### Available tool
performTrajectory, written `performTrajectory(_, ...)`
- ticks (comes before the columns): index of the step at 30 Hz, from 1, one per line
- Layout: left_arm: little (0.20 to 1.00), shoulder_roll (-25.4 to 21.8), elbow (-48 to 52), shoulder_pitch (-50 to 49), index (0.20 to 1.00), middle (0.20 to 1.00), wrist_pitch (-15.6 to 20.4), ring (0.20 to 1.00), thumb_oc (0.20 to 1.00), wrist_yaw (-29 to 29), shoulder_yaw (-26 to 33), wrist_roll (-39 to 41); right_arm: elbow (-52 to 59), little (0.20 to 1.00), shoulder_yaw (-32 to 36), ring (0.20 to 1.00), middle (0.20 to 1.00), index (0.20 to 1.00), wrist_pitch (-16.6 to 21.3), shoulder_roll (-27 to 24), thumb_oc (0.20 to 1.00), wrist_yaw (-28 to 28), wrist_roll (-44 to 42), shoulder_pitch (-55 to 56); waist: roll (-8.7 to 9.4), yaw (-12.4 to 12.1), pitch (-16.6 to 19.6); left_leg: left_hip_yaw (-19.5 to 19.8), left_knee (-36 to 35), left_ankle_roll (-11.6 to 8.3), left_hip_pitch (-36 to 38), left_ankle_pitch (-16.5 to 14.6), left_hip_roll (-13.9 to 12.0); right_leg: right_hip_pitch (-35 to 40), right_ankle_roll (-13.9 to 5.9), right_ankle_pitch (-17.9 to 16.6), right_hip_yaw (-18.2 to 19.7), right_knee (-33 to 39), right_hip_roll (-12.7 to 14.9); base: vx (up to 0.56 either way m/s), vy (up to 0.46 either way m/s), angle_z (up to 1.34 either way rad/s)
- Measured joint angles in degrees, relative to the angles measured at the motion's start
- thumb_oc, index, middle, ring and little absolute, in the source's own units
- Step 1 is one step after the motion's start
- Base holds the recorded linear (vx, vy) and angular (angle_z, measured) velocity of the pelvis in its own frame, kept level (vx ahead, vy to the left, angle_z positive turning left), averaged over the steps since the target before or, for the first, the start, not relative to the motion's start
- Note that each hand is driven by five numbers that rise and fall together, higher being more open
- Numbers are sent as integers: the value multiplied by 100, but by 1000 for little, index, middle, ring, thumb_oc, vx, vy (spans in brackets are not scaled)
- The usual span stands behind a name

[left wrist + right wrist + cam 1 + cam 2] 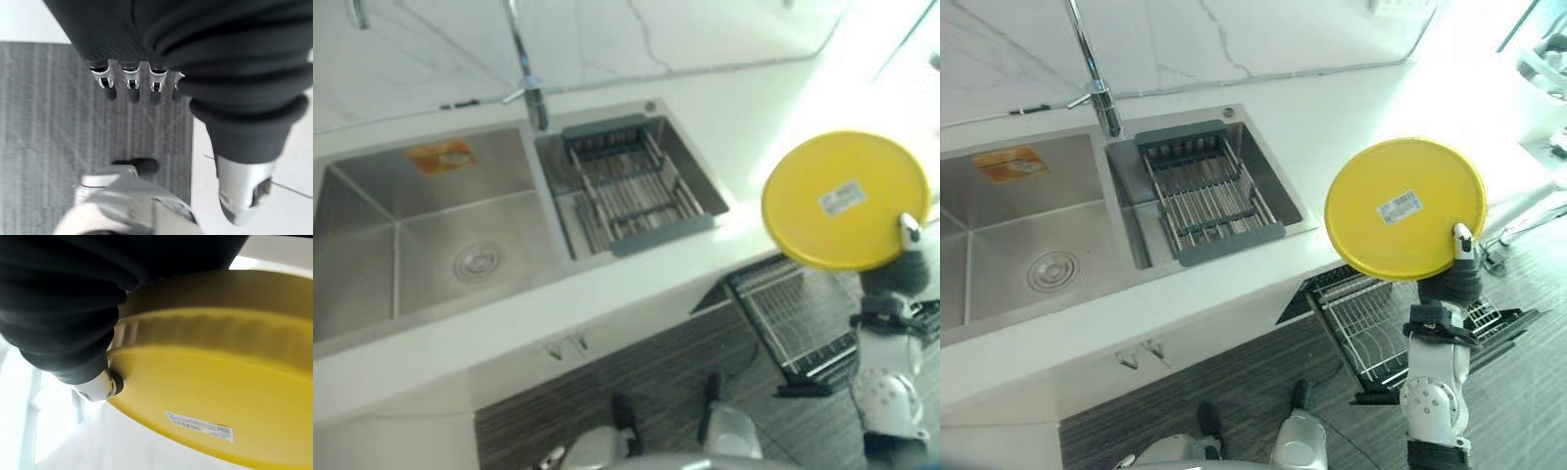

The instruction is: Place the dishes in the dishwasher.

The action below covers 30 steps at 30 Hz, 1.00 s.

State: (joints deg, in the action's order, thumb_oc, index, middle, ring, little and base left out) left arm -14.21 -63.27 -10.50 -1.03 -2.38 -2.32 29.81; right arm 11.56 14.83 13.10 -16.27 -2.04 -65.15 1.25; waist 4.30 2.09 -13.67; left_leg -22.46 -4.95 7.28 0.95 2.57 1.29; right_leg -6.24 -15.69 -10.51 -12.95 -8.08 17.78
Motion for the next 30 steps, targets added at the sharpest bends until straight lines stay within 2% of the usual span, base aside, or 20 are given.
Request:
performTrajectory(3, 1000, -30, 44, 117, 1000, 1000, -3, 1000, 1000, 32, -5, 3, 115, 200, -62, 200, 200, 200, 52, 9, 200, -17, 160, -97, 11, -244, 111, -195, -44, -123, -118, 133, -238, 528, -28, 20, -329, 239, 389, -84, -379, -59)
performTrajectory(4, 1000, -51, 36, 108, 1000, 1000, -45, 1000, 1000, 42, -3, 1, 276, 200, -71, 200, 200, 200, 62, 28, 200, -21, 282, -96, 62, -270, 148, -101, -44, -278, -103, 239, -308, 859, -32, 21, -371, 522, 664, -79, -549, -55)
performTrajectory(5, 1000, -68, 45, 93, 1000, 1000, -40, 1000, 1000, 51, -6, 0, 309, 200, -84, 200, 200, 200, 116, 44, 200, -33, 335, -103, 57, -279, 159, -112, -45, -396, -104, 304, -449, 892, -30, 23, -476, 634, 703, -54, -514, -52)
performTrajectory(7, 1000, -184, 46, 35, 1000, 1000, -37, 1000, 1000, 86, 22, 0, 326, 200, -101, 200, 200, 200, 122, 154, 200, -122, 455, -119, 151, -295, 208, 200, -46, -677, -106, 409, -703, 816, -18, 28, -509, 820, 562, -28, -379, -41)
performTrajectory(8, 1000, -286, 29, -59, 1000, 1000, -40, 1000, 1000, 106, 45, 0, 324, 200, -107, 200, 200, 200, 124, 208, 200, -203, 550, -113, 322, -284, 317, 330, -46, -881, -98, 498, -766, 763, 134, 158, -521, 834, 499, -46, -410, -25)
performTrajectory(9, 1000, -373, -49, -115, 1000, 1000, -39, 1000, 1000, 135, 168, 0, 232, 200, -105, 200, 200, 200, 187, 265, 200, -270, 605, -99, 525, -224, 483, 356, -48, -1196, -71, 616, -871, 740, 114, 359, -511, 917, 337, -47, -434, -22)
performTrajectory(10, 1000, -164, -127, -119, 1000, 1000, -44, 1000, 1000, 161, 225, 1, 27, 200, -73, 200, 200, 200, 242, 192, 200, -374, 664, -82, 273, -231, 614, 649, -36, -1490, -67, 472, -1230, 745, 184, 625, -680, 932, -64, -48, -350, -59)
performTrajectory(11, 1000, 60, -134, -154, 1000, 1000, -39, 1000, 1000, 162, 227, 1, 21, 200, -131, 200, 200, 200, 242, 59, 200, -475, 669, -102, -25, -299, 703, 818, -14, -1541, 22, 483, -1461, 798, 233, 613, -680, 1167, -459, -66, -396, -91)
performTrajectory(12, 1000, 320, -158, -274, 1000, 1000, -38, 1000, 1000, 174, 233, 2, 22, 200, -201, 200, 200, 200, 245, -153, 200, -493, 671, -93, -252, -211, 762, 931, -10, -1610, 65, 564, -1716, 856, 362, 444, -685, 1345, -772, -60, -382, -81)
performTrajectory(14, 1000, 657, -295, -274, 1000, 1000, 78, 1000, 1000, 218, 437, 33, 3, 200, -220, 200, 200, 200, 247, -506, 200, -525, 660, -62, -551, 60, 864, 893, -9, -1600, 129, 530, -1964, 841, 442, 368, -630, 1346, -1052, -25, -353, -35)
performTrajectory(16, 1000, 764, -267, -226, 1000, 1000, 126, 1000, 1000, 217, 465, 50, 46, 200, -252, 200, 200, 200, 247, -780, 200, -471, 647, -67, -779, 83, 960, 777, 38, -1538, 161, 489, -2054, 790, 554, 344, -497, 1326, -1154, -12, -335, -40)
performTrajectory(18, 1000, 801, -258, -230, 1000, 1000, 241, 1000, 1000, 217, 449, 51, 70, 200, -449, 200, 200, 200, 195, -852, 200, -342, 645, -70, -861, 54, 979, 762, 211, -1526, 167, 484, -2044, 779, 561, 348, -411, 1315, -1133, 4, -283, -24)
performTrajectory(20, 1000, 796, -255, -232, 1000, 1000, 282, 1000, 1000, 217, 445, 52, 150, 200, -722, 200, 200, 200, 25, -878, 200, -233, 650, -95, -848, -11, 943, 748, 526, -1491, 45, 491, -2032, 786, 575, 358, -348, 1312, -1106, 31, -190, -8)
performTrajectory(22, 1000, 702, -256, -221, 1000, 1000, 336, 1000, 1000, 217, 406, 52, 149, 200, -928, 200, 200, 200, -51, -862, 200, -210, 676, -114, -633, -179, 821, 781, 1414, -1411, -442, 548, -1948, 847, 716, 434, -299, 1354, -950, 72, -16, 23)
performTrajectory(23, 1000, 653, -230, -225, 1000, 1000, 336, 1000, 1000, 216, 394, 52, 149, 200, -932, 200, 200, 200, -47, -800, 200, -203, 727, -103, -509, -182, 763, 967, 1523, -1508, -574, 220, -1464, 872, 782, 447, -268, 1351, -684, 83, 43, 20)
performTrajectory(24, 1000, 653, -231, -260, 1000, 1000, 336, 1000, 1000, 215, 336, 50, 175, 200, -953, 200, 200, 200, -51, -782, 200, -196, 790, -149, -558, -286, 768, 1107, 1186, -1448, -467, 4, -879, 819, 707, 631, -221, 1350, -522, 79, 45, 4)
performTrajectory(25, 1000, 684, -277, -333, 1000, 1000, 352, 1000, 1000, 214, 339, 46, 275, 200, -969, 200, 200, 200, -56, -790, 200, -191, 839, -199, -794, -335, 760, 1066, 891, -1368, -461, -180, -597, 791, 623, 812, -210, 1347, -616, 82, 74, -22)
performTrajectory(26, 1000, 606, -451, -268, 1000, 1000, 352, 1000, 1000, 232, 338, 46, 288, 200, -977, 200, 200, 200, -43, -588, 200, -166, 916, -196, -793, -347, 678, 1089, 538, -923, -337, -208, -511, 769, 616, 857, -200, 1315, -666, 64, 117, 2)
performTrajectory(28, 1000, 423, -472, -228, 1000, 1000, 374, 1000, 1000, 217, 228, 50, 251, 200, -988, 200, 200, 200, -102, -480, 200, -134, 1147, -186, -580, -332, 609, 1102, 167, -904, -139, 43, -383, 802, 556, 826, -186, 1335, -585, 88, 179, 15)
performTrajectory(30, 1000, 397, -527, -185, 1000, 1000, 413, 1000, 1000, 214, 215, 60, 246, 200, -999, 200, 200, 200, -138, -391, 200, -101, 1312, -194, -331, -372, 587, 1085, -41, -914, 25, 58, -291, 783, 544, 864, -184, 1347, -524, 108, 209, -12)
